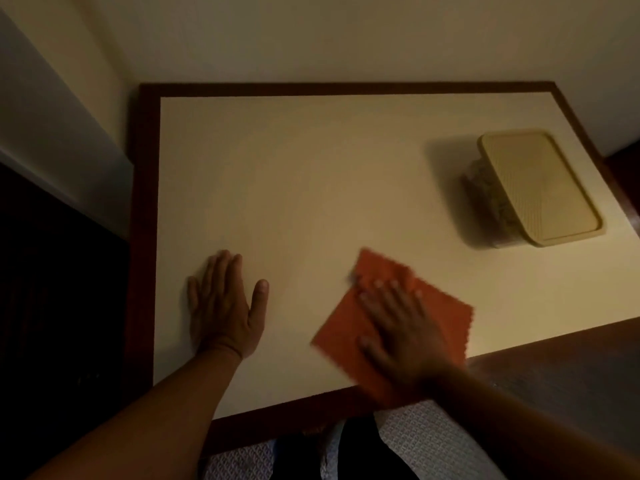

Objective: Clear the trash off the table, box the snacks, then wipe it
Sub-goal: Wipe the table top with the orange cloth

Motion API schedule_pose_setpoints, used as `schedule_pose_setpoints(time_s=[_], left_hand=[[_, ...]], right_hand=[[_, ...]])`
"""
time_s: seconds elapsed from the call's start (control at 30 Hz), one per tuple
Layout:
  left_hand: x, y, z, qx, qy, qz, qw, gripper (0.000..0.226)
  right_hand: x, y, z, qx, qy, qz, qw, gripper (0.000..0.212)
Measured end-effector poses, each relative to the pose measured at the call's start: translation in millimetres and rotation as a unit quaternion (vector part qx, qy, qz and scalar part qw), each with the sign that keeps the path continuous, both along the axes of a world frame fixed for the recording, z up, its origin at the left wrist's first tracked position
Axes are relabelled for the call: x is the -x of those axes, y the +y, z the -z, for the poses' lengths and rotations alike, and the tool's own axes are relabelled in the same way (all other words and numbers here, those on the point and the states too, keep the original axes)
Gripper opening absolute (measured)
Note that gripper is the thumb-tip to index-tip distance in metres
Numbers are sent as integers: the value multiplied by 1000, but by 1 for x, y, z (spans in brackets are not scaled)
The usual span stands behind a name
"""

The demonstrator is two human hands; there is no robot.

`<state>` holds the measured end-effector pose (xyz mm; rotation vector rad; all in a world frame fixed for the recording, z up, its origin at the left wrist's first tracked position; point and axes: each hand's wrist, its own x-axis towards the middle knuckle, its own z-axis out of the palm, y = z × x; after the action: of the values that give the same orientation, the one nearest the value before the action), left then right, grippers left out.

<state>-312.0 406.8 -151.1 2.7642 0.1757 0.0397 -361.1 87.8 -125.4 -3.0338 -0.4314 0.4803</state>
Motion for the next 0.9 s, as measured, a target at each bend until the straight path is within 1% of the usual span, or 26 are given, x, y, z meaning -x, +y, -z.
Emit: schedule_pose_setpoints(time_s=[0.07,0.13,0.17,0.2,0.27,0.37,0.43,0.63,0.7,0.8,0.83,0.9], left_hand=[[-1,0,1,-18,3,1,1000,77],[-2,1,2,-26,3,0,1000,74],[-2,1,3,-27,3,-1,1000,72],[-2,1,4,-25,4,-3,1000,71],[-3,0,4,-22,4,-9,1000,70],[-4,0,3,-26,8,-14,1000,69],[-4,0,2,-29,15,-13,999,71],[2,6,2,-36,29,-16,999,71],[-1,3,1,-36,28,-27,999,72],[-17,-30,-11,-16,40,-61,997,68],[-23,-45,-16,-9,42,-57,997,64],[-38,-86,-25,13,32,-6,999,53]], right_hand=[[-52,-13,0,-1,-18,89,996,75],[-114,6,3,-27,-32,155,987,77],[-143,22,4,-38,-33,173,984,79],[-166,43,5,-45,-33,175,983,80],[-188,90,6,-58,-33,136,988,81],[-161,147,7,-75,-27,10,997,80],[-138,159,10,-84,-23,-27,996,79],[-97,119,10,-84,-9,3,996,77],[-85,86,7,-81,-5,24,996,76],[-72,20,3,-67,-2,76,995,76],[-68,2,2,-61,-2,91,994,77],[-62,-38,-1,-52,-3,115,992,76]])
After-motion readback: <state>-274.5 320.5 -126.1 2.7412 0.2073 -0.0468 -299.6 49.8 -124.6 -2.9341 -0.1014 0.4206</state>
